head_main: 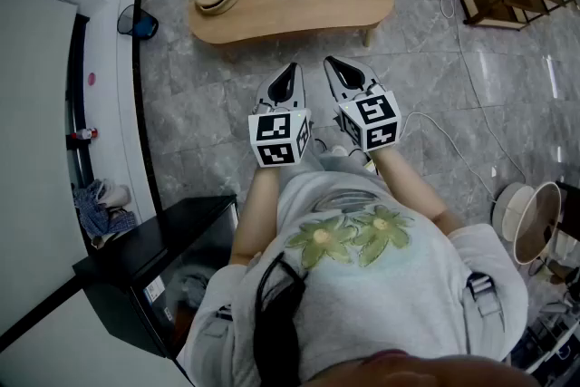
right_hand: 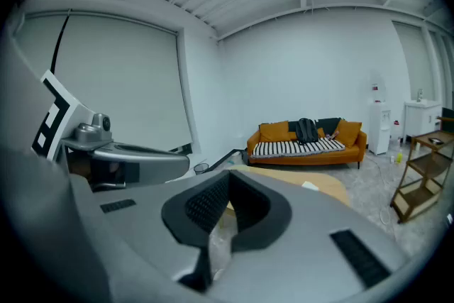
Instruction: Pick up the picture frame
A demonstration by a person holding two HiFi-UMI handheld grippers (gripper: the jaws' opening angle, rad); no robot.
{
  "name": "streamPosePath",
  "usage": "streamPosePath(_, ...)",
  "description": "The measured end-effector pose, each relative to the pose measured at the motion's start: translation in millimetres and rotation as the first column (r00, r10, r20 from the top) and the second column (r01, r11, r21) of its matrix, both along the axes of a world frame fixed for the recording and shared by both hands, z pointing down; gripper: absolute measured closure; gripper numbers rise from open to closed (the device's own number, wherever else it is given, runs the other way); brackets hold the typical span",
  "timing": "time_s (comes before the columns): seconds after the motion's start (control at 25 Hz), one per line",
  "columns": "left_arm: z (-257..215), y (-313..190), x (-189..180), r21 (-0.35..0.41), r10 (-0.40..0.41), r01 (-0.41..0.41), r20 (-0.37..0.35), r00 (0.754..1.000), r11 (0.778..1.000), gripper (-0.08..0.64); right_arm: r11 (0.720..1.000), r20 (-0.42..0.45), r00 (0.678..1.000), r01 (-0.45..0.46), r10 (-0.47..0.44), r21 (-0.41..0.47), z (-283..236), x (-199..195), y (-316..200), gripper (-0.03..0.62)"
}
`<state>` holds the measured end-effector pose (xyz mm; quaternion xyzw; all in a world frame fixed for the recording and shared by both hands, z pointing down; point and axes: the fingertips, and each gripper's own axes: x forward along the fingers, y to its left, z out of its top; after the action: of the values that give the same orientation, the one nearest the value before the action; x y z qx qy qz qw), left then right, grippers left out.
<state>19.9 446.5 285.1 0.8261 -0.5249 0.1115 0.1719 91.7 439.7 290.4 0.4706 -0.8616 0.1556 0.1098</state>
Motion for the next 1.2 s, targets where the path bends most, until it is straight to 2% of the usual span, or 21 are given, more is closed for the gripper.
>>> streamPosePath(0.36,6.1,-17.6,-0.3,-0.009,-0.005,0.005,-0.001,1.000,1.000,0.543,1.000,-0.011,1.000,0.013,-0.013,-0.001,3.7,2.0,-17.7,0.584)
streamPosePath(0.64,11.8,-80.8,-22.9,-0.029,0.010,-0.011,-0.003,1.000,1.000,0.543,1.000,-0.016,1.000,0.006,-0.006,-0.012,9.8,-19.0,-75.9,0.584)
streamPosePath(0.96,17.9,-158.3,-60.5,-0.057,0.041,-0.041,-0.006,0.999,0.998,0.543,0.998,-0.017,0.999,-0.045,0.044,-0.046,19.9,-49.6,-145.6,0.584)
streamPosePath(1.2,31.8,-196.3,-90.0,-0.095,0.063,-0.064,-0.012,0.998,0.993,0.543,0.994,0.001,0.997,-0.071,0.072,-0.080,29.7,-74.5,-180.3,0.584)
